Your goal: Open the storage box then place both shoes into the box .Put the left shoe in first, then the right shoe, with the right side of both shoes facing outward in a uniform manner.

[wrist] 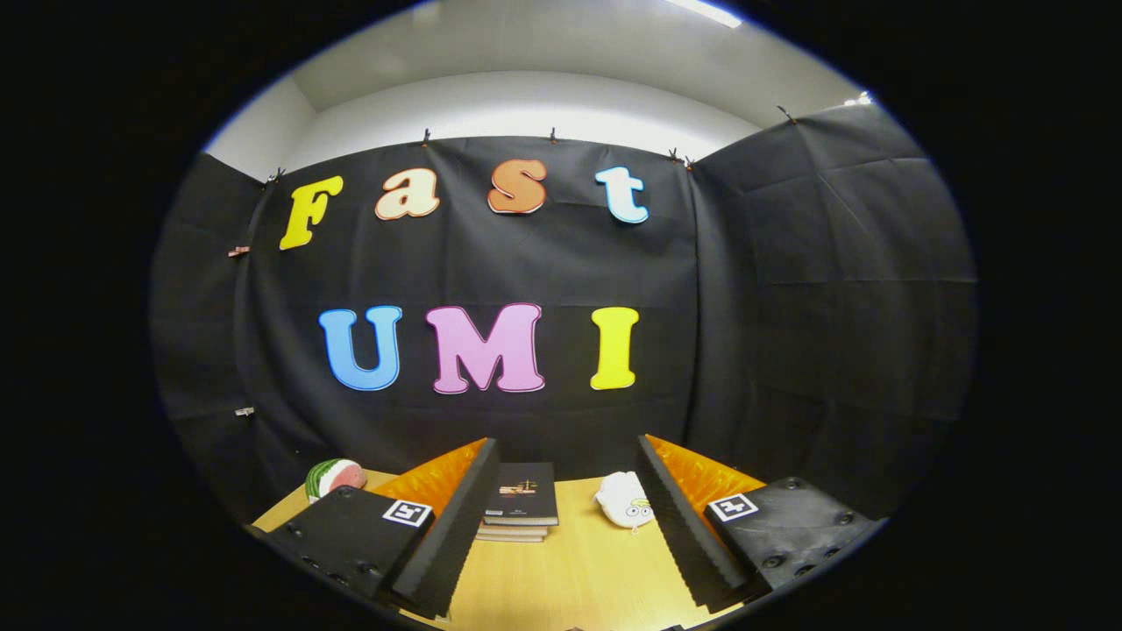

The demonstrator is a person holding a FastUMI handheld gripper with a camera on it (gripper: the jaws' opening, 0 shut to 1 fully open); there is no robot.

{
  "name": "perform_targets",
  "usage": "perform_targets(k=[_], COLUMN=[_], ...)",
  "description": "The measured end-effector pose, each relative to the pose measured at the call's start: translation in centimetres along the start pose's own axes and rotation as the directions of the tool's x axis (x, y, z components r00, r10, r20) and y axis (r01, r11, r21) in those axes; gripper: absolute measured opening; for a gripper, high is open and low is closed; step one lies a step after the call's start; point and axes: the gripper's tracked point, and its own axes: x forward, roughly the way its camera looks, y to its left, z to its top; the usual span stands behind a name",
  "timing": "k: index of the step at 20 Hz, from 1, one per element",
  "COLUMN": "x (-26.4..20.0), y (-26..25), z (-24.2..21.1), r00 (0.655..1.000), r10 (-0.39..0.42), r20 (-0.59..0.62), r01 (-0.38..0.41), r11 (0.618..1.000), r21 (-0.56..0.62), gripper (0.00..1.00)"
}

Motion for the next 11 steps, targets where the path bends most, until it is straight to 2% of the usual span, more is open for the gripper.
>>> perform_targets(k=[3,7,11], x=[-0.7,-0.4,0.3], y=[-3.0,-2.9,-2.1], z=[-2.9,-4.0,-3.8], r00=[0.999,0.998,0.999], r10=[-0.019,0.000,0.001], r20=[-0.032,-0.059,-0.037], r01=[0.019,0.001,-0.001], r11=[1.000,1.000,1.000], r21=[0.002,0.018,0.002], gripper=[0.98,0.98,0.98])
